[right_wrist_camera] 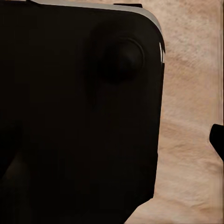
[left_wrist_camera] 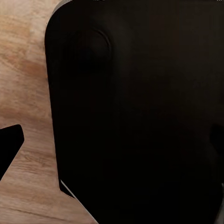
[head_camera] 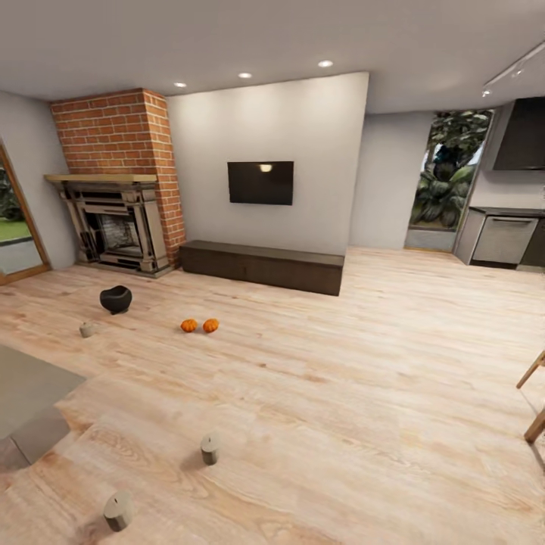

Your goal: Place each of the two pumpkins and all three candles from the living room inside a cabinet in the living room (use any cabinet), then make sure every cabinet is closed, and position the cauldron so it is next to a table in the living room.

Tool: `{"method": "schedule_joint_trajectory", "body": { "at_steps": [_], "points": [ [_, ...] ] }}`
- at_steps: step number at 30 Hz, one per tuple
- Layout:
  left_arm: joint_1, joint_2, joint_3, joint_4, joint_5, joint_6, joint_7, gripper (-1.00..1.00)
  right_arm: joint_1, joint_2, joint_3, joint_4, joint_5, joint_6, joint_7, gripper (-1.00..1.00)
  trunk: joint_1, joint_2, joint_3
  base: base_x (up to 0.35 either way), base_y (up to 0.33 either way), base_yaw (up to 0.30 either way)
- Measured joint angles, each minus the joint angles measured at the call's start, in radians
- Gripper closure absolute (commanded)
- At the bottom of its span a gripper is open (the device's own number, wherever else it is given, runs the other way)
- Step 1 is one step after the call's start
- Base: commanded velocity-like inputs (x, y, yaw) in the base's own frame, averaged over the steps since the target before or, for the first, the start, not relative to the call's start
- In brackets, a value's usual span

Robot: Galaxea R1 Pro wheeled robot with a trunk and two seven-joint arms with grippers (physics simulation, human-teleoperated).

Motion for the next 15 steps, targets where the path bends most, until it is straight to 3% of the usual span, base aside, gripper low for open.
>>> {"method": "schedule_joint_trajectory", "body": {
  "at_steps": [7,15],
  "points": [
    [0.0,0.0,0.001,-0.014,0.0,0.0,0.0,-1.0,0.0,0.0,0.0,0.0,0.0,0.0,0.0,-1.0,0.0,0.0,0.0,0.262,-0.209,-0.051],
    [0.0,0.001,0.001,-0.016,0.0,0.0,0.0,-1.0,0.0,0.0,0.0,0.0,0.001,-0.001,0.0,-1.0,0.0,0.0,0.0,0.334,-0.026,-0.06]
  ]
}}
